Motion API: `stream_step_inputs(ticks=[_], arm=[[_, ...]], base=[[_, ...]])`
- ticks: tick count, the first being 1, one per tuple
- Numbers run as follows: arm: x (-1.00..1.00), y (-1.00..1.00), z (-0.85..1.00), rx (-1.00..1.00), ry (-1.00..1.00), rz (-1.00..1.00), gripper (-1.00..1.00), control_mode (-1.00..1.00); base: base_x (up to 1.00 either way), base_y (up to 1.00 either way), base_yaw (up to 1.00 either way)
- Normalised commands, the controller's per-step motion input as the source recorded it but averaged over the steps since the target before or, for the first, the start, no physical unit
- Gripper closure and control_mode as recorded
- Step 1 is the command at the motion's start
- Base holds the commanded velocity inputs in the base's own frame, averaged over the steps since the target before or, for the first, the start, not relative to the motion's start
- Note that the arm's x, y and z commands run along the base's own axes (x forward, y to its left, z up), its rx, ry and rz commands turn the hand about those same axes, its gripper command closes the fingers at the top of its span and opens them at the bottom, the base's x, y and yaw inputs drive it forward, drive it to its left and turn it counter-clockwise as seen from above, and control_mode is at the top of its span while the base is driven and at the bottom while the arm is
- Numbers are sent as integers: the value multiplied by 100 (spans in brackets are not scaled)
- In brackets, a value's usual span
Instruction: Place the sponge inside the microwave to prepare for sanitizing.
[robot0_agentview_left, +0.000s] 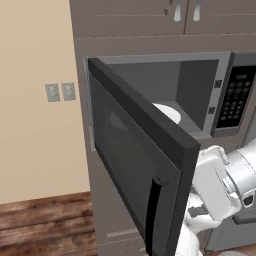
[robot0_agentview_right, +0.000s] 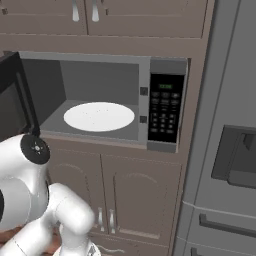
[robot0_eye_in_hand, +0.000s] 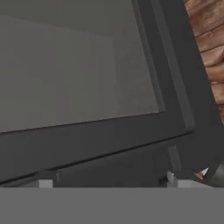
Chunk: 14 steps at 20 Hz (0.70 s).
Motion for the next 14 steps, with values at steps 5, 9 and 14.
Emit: stream_step_inputs(ticks=[5,9,14], arm=[[-31,100,-34,-1,-15,-21,-100,-100],[-49,89,-51,0,-17,-21,-100,-100],[-46,42,-34,0,-25,-15,-100,-100]], base=[[0,0,0],[0,0,0],[0,0,0]])
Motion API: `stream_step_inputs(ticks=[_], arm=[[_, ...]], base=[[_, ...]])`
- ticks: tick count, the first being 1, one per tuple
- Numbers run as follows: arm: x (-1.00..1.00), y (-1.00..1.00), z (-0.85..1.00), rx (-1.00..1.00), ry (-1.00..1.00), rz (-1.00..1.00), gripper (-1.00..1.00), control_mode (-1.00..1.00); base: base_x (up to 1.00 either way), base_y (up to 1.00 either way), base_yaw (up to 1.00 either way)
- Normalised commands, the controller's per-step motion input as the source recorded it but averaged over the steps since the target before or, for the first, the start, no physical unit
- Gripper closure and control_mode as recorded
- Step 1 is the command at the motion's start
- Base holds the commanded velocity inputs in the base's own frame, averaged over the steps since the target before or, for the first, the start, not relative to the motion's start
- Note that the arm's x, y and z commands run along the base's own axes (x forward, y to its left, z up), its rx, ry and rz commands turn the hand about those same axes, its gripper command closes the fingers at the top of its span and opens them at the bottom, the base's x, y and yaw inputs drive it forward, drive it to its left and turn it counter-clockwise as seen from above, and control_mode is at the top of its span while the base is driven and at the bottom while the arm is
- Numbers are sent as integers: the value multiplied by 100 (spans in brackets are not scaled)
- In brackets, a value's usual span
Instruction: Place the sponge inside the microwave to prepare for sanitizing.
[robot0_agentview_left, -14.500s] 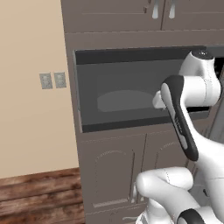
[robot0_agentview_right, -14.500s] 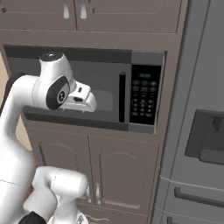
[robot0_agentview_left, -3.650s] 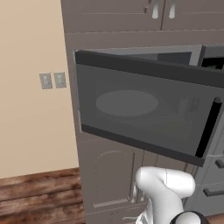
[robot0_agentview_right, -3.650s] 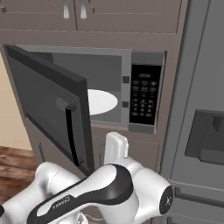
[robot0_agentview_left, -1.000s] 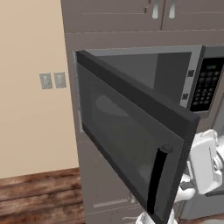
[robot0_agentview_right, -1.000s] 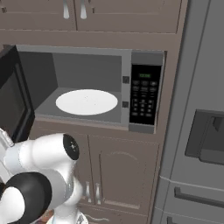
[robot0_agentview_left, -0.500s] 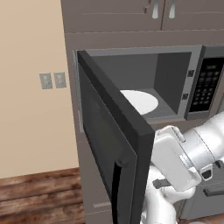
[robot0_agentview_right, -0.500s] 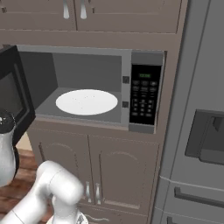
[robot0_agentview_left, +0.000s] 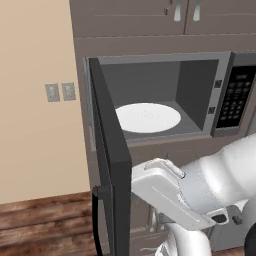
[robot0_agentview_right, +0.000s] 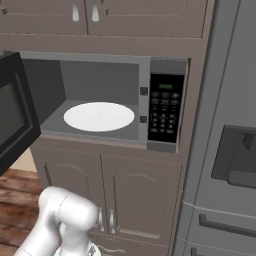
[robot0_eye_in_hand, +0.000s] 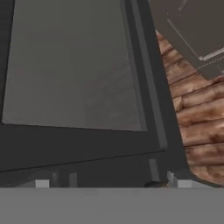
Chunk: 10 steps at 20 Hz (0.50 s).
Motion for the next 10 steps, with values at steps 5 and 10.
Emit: stream_step_inputs(ticks=[5,10], arm=[[-38,-1,-15,0,-30,-6,-100,-100],[-9,-26,0,6,-24,0,-100,-100]], base=[[0,0,0],[0,0,0]])
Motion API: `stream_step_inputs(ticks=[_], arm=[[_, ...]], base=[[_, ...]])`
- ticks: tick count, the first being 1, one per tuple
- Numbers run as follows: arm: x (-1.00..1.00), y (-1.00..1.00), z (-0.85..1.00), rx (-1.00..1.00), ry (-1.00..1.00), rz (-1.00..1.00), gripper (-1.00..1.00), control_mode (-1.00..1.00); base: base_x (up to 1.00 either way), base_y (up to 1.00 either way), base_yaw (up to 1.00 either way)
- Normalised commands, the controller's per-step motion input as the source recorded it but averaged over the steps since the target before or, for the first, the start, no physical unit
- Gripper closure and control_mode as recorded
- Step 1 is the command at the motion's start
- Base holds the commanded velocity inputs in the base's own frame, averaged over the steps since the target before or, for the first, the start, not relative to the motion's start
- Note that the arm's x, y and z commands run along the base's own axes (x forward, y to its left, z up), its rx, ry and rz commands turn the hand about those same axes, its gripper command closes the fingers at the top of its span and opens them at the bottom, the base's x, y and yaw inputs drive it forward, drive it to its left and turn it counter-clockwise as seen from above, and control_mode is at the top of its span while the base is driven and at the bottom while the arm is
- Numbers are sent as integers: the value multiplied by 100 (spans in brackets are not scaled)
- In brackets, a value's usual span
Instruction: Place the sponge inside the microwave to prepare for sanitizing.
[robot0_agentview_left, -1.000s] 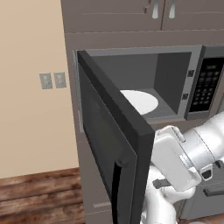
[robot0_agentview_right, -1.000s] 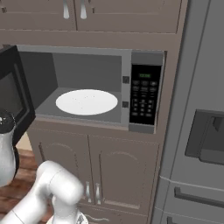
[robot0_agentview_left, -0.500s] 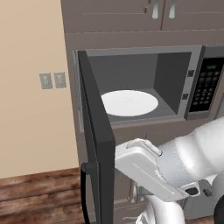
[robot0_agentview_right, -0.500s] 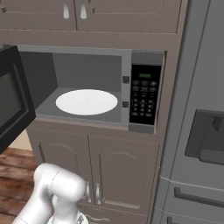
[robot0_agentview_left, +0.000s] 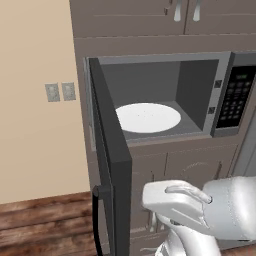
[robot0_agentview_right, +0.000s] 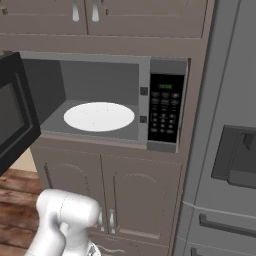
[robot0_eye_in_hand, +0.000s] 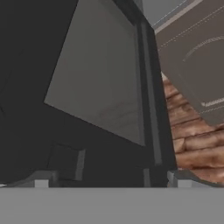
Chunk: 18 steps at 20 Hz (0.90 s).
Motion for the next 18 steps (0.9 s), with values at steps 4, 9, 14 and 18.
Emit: stream_step_inputs(ticks=[4,9,14,18], arm=[[3,-90,0,6,-2,0,-100,-100],[51,-99,3,0,0,8,-100,-100],[45,-53,6,-27,-3,0,-100,-100],[54,-31,0,-68,4,-8,-100,-100]], base=[[0,0,0],[0,0,0],[0,0,0],[0,0,0]])
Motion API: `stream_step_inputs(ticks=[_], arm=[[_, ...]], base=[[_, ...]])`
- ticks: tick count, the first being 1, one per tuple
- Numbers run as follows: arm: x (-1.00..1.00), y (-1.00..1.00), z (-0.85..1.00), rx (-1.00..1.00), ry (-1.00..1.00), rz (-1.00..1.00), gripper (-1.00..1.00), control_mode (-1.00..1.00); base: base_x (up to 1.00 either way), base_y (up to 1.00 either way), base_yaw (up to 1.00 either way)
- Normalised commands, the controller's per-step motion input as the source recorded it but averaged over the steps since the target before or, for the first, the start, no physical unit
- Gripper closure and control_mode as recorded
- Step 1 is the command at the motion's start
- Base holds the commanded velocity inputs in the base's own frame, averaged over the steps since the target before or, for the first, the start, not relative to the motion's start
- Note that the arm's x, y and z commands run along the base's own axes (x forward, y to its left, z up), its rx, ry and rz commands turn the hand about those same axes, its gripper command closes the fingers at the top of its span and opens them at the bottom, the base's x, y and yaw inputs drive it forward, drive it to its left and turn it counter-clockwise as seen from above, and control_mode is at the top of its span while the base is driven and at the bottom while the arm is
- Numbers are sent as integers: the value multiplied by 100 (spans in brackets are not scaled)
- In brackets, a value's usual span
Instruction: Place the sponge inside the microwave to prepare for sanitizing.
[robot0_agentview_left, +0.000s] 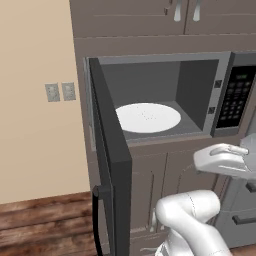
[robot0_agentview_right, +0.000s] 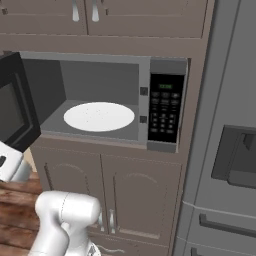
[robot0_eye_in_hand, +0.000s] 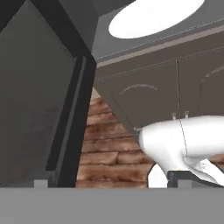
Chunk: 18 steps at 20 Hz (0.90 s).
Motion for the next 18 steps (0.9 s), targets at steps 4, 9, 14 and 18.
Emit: stream_step_inputs(ticks=[4,9,14,18], arm=[[41,-44,0,-66,0,-1,-100,-100],[19,-36,-6,-31,1,0,-100,-100],[32,-24,-42,-1,23,-4,-100,-100],[37,-10,-34,13,25,-10,-100,-100]], base=[[0,0,0],[0,0,0],[0,0,0],[0,0,0]])
